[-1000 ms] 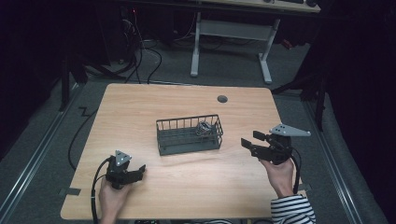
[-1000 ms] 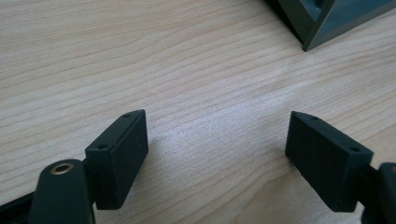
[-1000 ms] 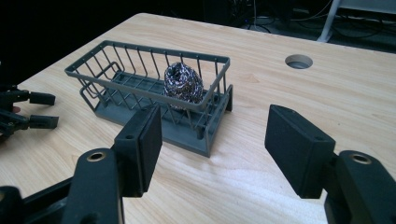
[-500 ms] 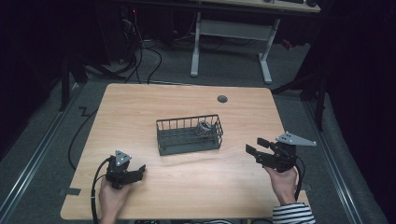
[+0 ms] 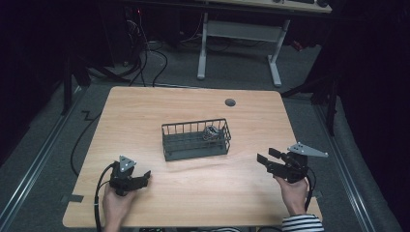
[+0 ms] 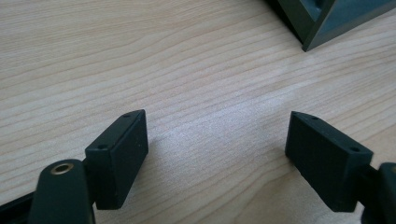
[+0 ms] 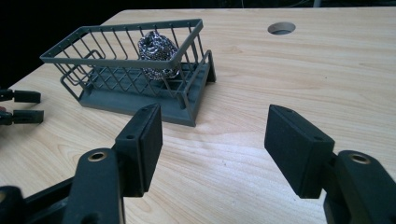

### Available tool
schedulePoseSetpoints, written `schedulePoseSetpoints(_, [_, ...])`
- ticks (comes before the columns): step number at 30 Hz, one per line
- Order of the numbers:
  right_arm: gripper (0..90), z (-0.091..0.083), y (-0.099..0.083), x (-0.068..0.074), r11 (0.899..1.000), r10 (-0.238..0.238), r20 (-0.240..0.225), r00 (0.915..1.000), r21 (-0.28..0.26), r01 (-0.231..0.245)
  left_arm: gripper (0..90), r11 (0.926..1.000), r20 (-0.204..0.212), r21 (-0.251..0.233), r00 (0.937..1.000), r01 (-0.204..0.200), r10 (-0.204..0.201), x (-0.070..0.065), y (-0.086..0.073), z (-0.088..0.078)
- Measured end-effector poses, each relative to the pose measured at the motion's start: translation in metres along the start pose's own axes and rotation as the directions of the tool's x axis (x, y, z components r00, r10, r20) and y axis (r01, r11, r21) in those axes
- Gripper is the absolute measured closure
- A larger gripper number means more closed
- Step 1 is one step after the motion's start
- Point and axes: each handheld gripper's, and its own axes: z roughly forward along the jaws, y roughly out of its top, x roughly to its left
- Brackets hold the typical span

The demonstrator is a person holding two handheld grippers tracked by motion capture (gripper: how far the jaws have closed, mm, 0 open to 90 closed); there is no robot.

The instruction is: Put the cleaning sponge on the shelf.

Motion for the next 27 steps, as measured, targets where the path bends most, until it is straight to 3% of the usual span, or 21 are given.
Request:
schedulePoseSetpoints(19, [38.2, 0.017, -0.028, -0.016, 0.998, 0.061, 0.035, 0.9975, 0.026, -0.062, 21.7, 1.0000, -0.001, 0.000, 1.0000, 0.001, -0.001, 0.000, 0.000, 0.000])
schedulePoseSetpoints(27, [38.1, 0.024, -0.039, -0.019, 0.996, 0.063, 0.060, 0.9962, 0.053, -0.066, 21.7, 1.0000, -0.001, 0.000, 1.0000, 0.001, -0.001, 0.000, 0.000, 0.000])
